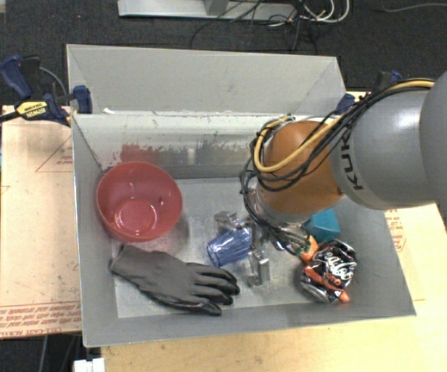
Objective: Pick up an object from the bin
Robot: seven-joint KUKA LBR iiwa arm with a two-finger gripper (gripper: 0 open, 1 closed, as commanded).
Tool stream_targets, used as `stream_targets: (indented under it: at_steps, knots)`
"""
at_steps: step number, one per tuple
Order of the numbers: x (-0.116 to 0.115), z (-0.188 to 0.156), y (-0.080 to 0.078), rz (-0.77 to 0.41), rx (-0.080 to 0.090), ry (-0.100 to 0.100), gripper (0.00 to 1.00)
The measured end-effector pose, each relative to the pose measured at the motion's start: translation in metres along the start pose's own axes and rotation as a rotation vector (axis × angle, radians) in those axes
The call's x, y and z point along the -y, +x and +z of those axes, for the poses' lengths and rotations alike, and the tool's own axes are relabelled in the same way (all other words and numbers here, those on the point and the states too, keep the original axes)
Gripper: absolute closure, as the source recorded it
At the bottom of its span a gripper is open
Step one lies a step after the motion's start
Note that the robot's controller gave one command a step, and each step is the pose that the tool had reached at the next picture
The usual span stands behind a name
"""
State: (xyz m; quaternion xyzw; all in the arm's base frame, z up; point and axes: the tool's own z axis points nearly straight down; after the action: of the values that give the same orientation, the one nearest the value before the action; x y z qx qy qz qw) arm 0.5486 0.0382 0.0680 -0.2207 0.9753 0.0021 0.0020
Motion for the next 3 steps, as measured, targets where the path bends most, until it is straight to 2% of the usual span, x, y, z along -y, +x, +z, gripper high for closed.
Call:
stream_targets:
  at_steps: [1, 3]
  knots:
    - [0.0235, -0.0029, 0.0019, -0.040, 0.002, 0.003, 1.00]
    - [0.0229, -0.0064, 0.0028, -0.039, -0.001, 0.002, 1.00]
